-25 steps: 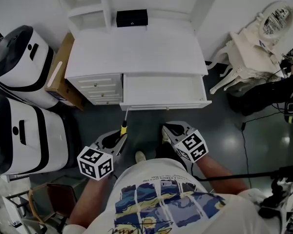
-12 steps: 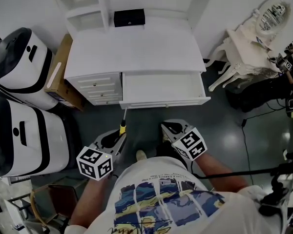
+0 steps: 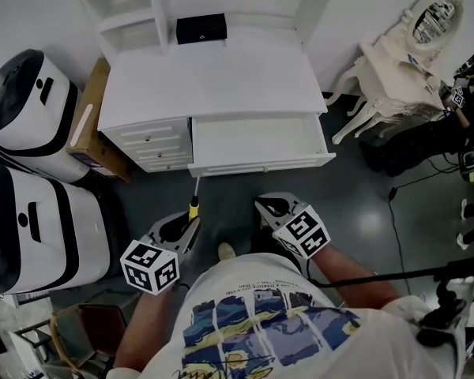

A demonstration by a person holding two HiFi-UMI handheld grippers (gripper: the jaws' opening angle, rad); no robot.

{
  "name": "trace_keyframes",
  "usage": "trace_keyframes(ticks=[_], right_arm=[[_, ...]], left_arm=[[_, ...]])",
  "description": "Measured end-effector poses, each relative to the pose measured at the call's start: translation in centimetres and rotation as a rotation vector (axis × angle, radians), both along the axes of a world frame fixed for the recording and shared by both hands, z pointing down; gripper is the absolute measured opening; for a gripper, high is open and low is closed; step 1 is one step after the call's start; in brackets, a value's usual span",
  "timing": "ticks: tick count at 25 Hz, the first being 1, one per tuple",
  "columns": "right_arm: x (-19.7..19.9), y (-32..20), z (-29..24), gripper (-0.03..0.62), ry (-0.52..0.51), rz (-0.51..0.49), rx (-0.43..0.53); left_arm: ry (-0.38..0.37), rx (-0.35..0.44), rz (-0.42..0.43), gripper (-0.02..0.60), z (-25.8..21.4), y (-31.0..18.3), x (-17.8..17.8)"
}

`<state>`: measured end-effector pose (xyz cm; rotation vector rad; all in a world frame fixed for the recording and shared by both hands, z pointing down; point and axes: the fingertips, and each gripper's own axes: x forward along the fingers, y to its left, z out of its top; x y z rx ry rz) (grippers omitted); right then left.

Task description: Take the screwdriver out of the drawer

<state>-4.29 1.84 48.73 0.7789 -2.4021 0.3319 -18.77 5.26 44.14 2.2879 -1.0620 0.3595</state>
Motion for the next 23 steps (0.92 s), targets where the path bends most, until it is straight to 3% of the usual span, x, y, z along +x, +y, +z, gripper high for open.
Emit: trace_keyframes(ticks=[23], right_arm=[[-0.8,-0.1,0.1,0.025,-0.024,-0.017,-0.016]], left_arm=[[-0.023,-0.01,0.009,0.083,0.6,-0.1,0.3]])
